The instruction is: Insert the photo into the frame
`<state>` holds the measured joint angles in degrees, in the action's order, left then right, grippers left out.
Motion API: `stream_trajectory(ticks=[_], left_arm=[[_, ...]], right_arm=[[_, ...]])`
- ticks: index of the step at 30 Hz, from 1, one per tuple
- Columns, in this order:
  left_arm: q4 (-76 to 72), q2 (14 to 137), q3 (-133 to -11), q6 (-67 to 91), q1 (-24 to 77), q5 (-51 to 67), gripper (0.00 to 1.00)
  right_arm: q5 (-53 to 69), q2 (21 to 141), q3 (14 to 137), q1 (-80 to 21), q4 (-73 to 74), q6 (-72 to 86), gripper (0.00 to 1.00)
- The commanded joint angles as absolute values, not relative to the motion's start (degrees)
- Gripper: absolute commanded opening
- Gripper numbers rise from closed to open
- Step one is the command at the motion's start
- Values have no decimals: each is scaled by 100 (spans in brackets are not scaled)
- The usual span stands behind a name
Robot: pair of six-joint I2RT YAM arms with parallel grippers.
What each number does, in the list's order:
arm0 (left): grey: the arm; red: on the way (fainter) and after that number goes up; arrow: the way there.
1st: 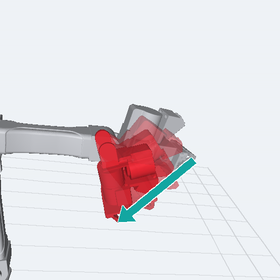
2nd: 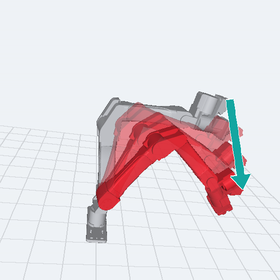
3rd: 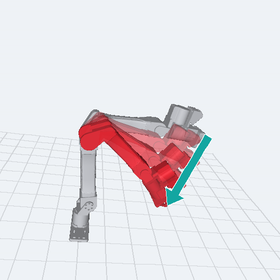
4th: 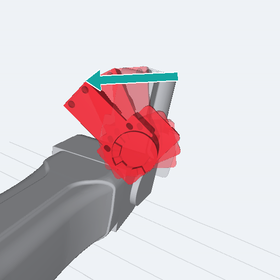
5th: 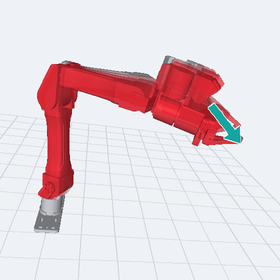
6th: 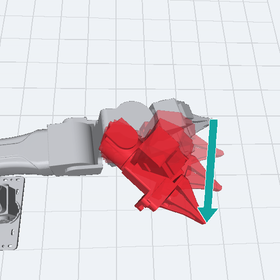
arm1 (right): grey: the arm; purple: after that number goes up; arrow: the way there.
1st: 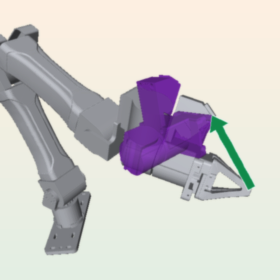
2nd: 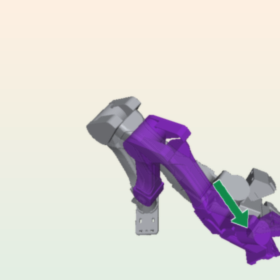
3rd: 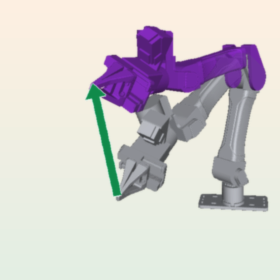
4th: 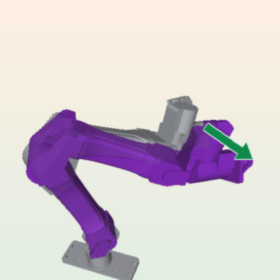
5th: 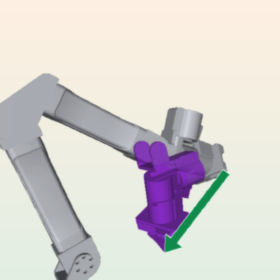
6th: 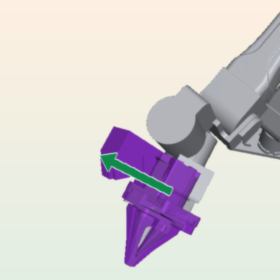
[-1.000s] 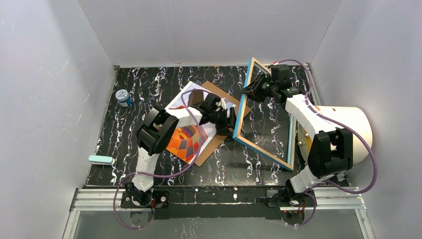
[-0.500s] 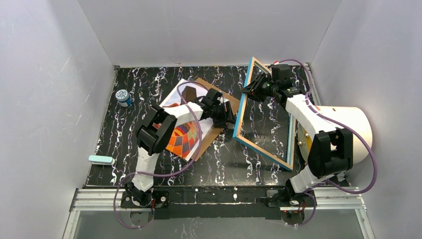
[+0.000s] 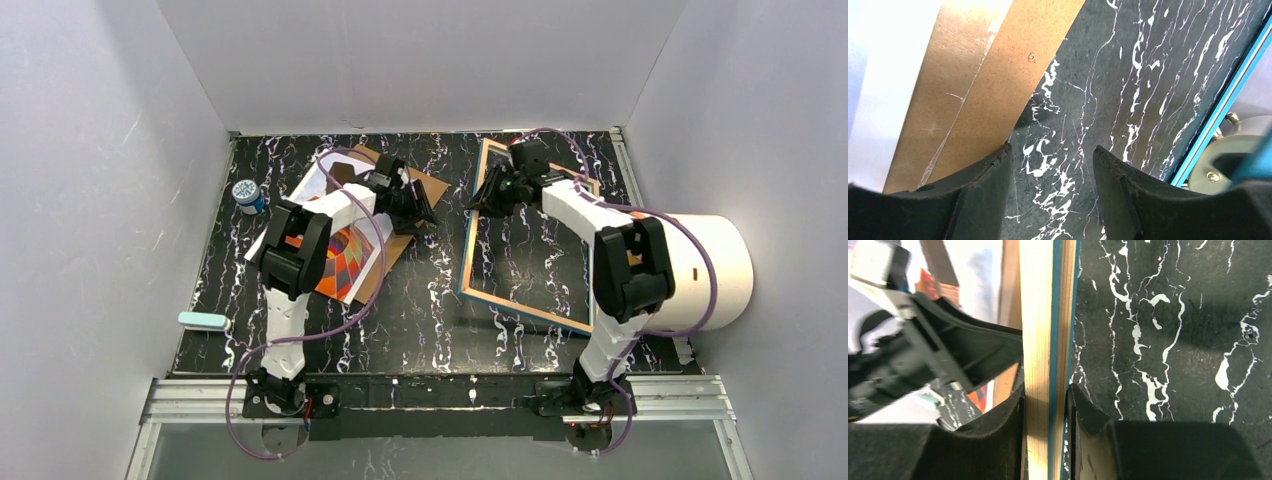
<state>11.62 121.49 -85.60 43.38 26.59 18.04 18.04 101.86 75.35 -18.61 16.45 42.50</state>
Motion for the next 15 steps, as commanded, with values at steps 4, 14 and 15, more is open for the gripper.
stream_trajectory(ticks=[4, 14, 15], left_arm=[[1900, 11667, -9217, 4061, 2398, 2256, 61], [2937, 10860, -9260, 3623, 2086, 1082, 64], [2982, 10805, -9230, 3587, 2057, 1017, 65]], right_arm=[[2110, 11081, 8328, -2257, 1472, 4400, 10], [2143, 12413, 9432, -2828, 1506, 5036, 15], [2133, 12498, 9495, -2875, 1508, 5066, 15]])
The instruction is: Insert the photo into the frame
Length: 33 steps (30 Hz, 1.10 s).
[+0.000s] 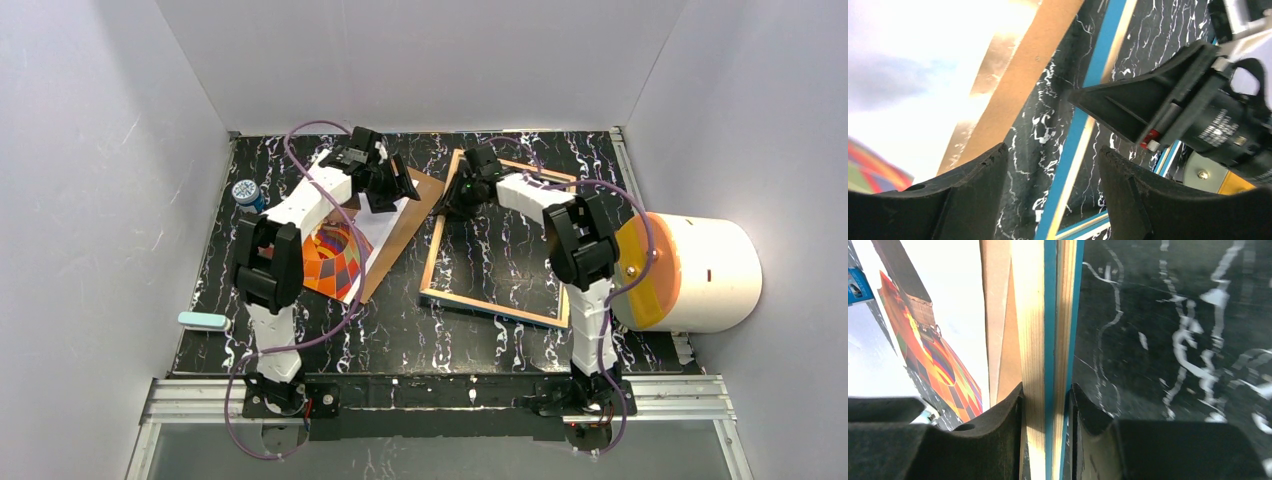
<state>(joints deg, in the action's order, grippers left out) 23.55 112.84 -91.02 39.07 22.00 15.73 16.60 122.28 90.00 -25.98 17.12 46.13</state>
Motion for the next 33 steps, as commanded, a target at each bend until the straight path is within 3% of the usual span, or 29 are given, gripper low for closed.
stream_trajectory(ticks=[1, 16, 24, 33], left_arm=[[3017, 10745, -9190, 3562, 2014, 985, 65], [3255, 10511, -9031, 3312, 1882, 630, 66], [3481, 10508, -9202, 3179, 1821, 430, 67], [3651, 10485, -9411, 3036, 1792, 340, 68]], right_arm=[[2150, 12576, 9533, -2916, 1477, 5094, 16], [1523, 13154, 10070, -3232, 1960, 5353, 24], [1213, 13328, 10585, -3316, 2388, 5180, 49], [619, 13030, 10946, -3338, 3034, 4874, 65]])
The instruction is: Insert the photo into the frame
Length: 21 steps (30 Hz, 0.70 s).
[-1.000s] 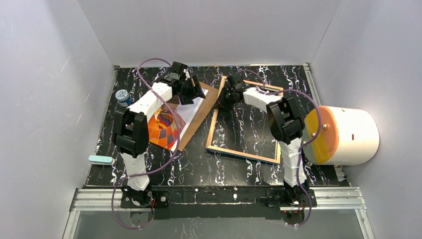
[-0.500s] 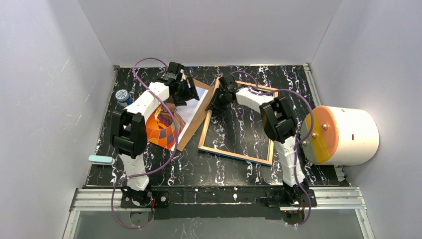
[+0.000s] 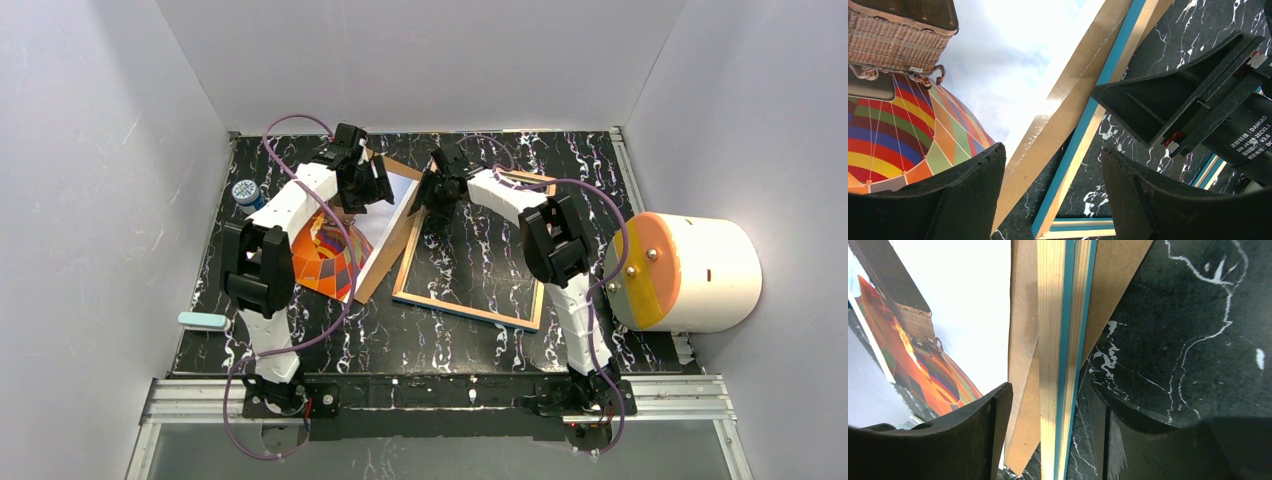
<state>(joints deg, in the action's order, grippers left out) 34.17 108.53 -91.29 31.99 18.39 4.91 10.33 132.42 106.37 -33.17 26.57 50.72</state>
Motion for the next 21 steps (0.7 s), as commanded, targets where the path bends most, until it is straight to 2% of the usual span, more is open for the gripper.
stream_trajectory(ticks=[1, 7, 13, 16, 21], left_arm=[[3681, 10483, -9449, 3014, 1788, 335, 69], [3893, 10469, -9726, 2843, 1776, 242, 72], [4091, 10491, -9987, 2578, 1743, 171, 78], [4137, 10486, -9955, 2462, 1710, 149, 80], [3957, 10463, -9430, 2439, 1663, 318, 80]], right_arm=[[542, 12934, 10980, -3332, 3050, 4805, 67], [-52, 12291, 11230, -3331, 3239, 4320, 77], [-617, 11669, 11050, -3328, 3239, 3862, 79], [-128, 11519, 10823, -3322, 3028, 3776, 76], [905, 11658, 10427, -3328, 2604, 4145, 64]])
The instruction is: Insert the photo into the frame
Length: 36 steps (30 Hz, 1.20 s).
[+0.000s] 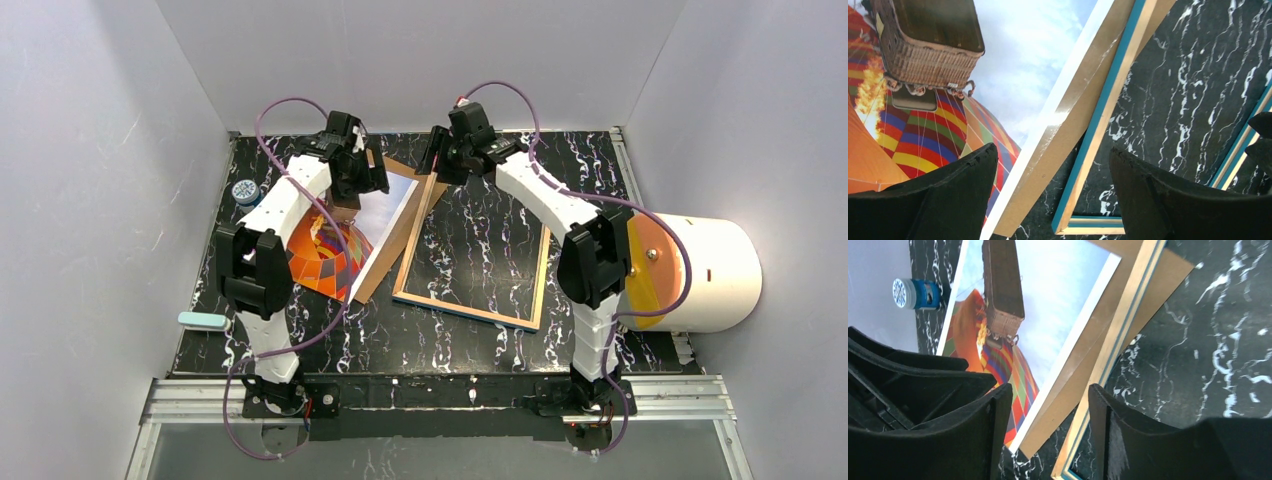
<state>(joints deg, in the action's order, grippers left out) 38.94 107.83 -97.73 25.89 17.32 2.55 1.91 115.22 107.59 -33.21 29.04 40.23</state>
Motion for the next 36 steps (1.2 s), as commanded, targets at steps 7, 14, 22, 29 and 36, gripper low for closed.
stream_trajectory(ticks=[7, 14, 22, 29, 36], left_arm=[[3671, 10699, -8796, 2539, 1509, 968, 69], [3468, 10819, -8755, 2370, 861, 874, 70], [3545, 11800, -9913, 1732, 546, 808, 81], [3794, 12759, -11272, 1191, 394, 650, 98], [3850, 13414, -12225, 854, 236, 670, 98]], right_arm=[[1750, 12417, 10747, -3434, 2267, 4260, 53], [1978, 13164, 11057, -3732, 2007, 4692, 49], [763, 13903, 11785, -3775, 3220, 5026, 50], [-392, 14100, 12310, -3778, 4165, 5100, 57], [-521, 14341, 12852, -3866, 4808, 5195, 66]])
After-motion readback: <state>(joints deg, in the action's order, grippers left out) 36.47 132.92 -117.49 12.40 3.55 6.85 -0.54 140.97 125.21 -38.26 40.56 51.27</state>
